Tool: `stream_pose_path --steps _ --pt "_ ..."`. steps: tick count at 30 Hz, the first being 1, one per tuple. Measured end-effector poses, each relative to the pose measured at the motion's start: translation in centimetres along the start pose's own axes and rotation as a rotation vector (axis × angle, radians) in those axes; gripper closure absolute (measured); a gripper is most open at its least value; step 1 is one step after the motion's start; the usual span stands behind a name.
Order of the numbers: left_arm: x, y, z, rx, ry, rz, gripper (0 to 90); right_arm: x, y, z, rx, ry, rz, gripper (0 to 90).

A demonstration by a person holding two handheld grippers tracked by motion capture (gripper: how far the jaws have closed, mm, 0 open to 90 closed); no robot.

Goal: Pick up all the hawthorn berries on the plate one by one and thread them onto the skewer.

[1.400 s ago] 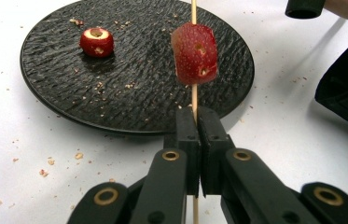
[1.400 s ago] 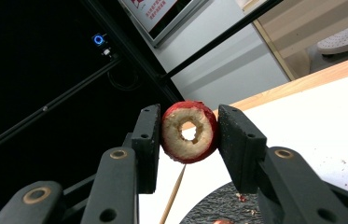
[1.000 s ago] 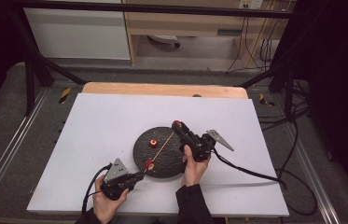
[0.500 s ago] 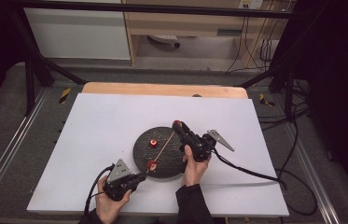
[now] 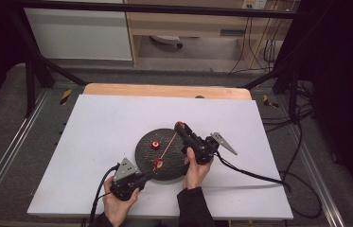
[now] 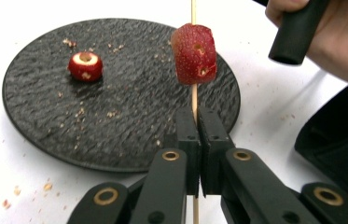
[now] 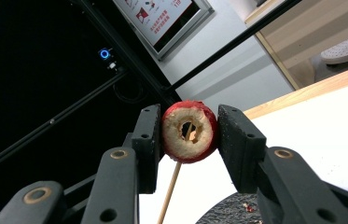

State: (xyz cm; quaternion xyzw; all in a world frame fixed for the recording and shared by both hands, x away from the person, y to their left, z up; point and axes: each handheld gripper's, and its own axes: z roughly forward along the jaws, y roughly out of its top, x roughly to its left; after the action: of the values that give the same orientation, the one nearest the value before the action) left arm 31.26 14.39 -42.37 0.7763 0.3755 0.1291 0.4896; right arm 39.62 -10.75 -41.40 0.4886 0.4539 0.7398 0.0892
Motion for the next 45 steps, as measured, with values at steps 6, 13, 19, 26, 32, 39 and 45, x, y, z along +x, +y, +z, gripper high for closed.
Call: stream_pose_path --steps 6,13,19,26,32,39,45 --pt "-0.2 1.1 0.7 -0.010 -0.008 -0.015 88.0 0.1 0.0 -0.2 0.003 0.008 0.002 61.3" --pt "0.1 2.4 1.4 -0.014 -0.021 -0.021 88.0 0.3 -0.2 -0.4 0.013 0.012 0.002 61.2" --pt "0.1 3.5 1.9 -0.003 -0.026 -0.011 88.0 0.4 -0.4 -0.7 0.027 0.017 -0.004 61.3" --pt "0.3 4.6 2.4 0.001 -0.031 -0.004 88.0 0.6 -0.6 -1.0 0.035 0.024 -0.007 61.3" --pt "0.2 5.3 2.8 -0.002 -0.033 0.000 88.1 0.6 -0.9 -1.2 0.052 0.024 -0.010 61.3" --pt "0.1 5.8 3.3 -0.011 -0.037 0.001 88.2 0.7 -0.9 -1.4 0.057 0.028 -0.015 61.3" --pt "0.3 5.7 3.3 -0.011 -0.039 0.010 88.2 0.6 -0.7 -1.5 0.074 0.026 -0.023 60.7"
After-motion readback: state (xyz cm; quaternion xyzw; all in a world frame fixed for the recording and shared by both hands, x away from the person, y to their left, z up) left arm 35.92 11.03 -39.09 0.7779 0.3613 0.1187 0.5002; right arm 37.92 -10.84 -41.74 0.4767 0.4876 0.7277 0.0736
